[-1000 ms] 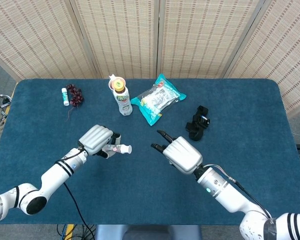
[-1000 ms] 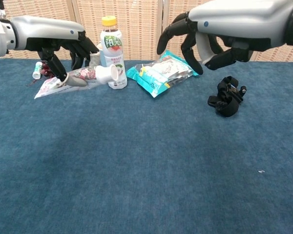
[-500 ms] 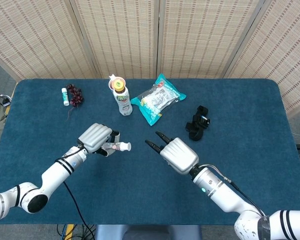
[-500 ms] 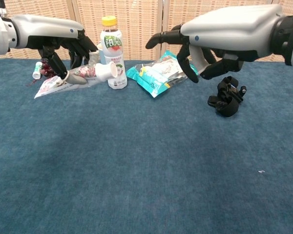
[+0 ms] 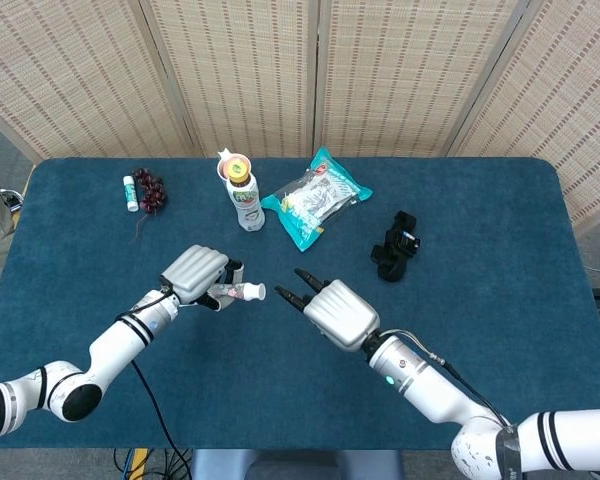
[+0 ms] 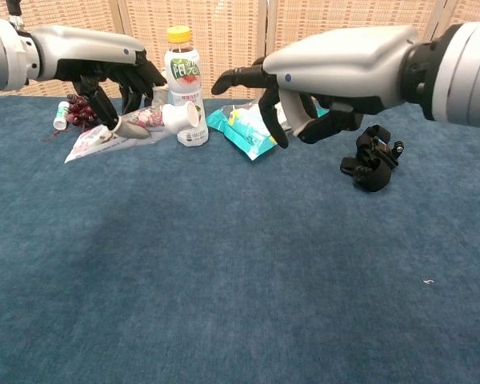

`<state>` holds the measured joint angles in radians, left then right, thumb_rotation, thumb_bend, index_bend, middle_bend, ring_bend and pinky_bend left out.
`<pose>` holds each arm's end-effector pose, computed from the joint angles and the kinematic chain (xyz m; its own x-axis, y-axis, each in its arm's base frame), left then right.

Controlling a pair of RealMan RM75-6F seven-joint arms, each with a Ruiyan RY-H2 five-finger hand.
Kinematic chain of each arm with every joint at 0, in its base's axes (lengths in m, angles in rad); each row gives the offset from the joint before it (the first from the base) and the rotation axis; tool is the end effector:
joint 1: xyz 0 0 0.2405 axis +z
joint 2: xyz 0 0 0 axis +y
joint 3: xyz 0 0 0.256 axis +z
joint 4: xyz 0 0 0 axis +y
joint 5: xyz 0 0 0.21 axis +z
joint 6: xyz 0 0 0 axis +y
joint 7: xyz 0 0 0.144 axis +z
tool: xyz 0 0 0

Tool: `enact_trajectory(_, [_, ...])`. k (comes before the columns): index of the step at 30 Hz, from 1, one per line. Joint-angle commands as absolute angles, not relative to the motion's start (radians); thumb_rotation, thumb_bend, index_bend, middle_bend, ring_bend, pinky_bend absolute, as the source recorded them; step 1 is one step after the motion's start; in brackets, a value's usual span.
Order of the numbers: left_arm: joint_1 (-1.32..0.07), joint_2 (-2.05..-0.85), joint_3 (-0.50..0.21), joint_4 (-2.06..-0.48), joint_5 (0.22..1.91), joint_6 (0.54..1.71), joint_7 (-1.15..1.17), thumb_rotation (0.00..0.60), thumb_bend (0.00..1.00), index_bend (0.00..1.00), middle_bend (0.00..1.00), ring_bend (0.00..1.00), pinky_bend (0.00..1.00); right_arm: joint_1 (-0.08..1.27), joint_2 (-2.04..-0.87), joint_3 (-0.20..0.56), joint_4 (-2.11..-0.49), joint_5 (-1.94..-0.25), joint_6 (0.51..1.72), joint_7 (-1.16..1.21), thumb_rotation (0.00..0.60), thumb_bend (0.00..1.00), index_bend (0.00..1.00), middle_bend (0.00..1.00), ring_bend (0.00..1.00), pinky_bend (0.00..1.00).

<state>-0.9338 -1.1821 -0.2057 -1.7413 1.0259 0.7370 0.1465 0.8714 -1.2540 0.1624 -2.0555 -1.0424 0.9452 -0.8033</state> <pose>-0.0877 0.3648 0.0612 0.4191 0.3790 0.8251 0.8518 -0.4788 -0.2127 -0.0465 -0.2821 0.0393 0.6787 -0.1139 0.7256 -0.5847 -0.6817 0.4399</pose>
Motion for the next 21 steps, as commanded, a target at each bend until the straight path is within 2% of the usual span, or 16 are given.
enact_trajectory(1, [-0.94, -1.185, -0.203, -1.742, 1.019, 0.735, 0.153, 0.6, 0.45, 0.6, 0.65, 0.55, 0.4, 0.89, -1.27, 0.162, -2.051, -1.02, 0.95, -0.817, 0.6, 1.0, 0.02, 0.58, 0.41, 0.5])
enact_trajectory(21, [-0.967, -1.197, -0.185, -1.731, 0.97, 0.752, 0.195, 0.6, 0.45, 0.6, 0.65, 0.55, 0.4, 0.996, -1.352, 0.142, -2.02, -0.891, 1.0, -0.88, 0.6, 1.0, 0.02, 0.59, 0.43, 0.5])
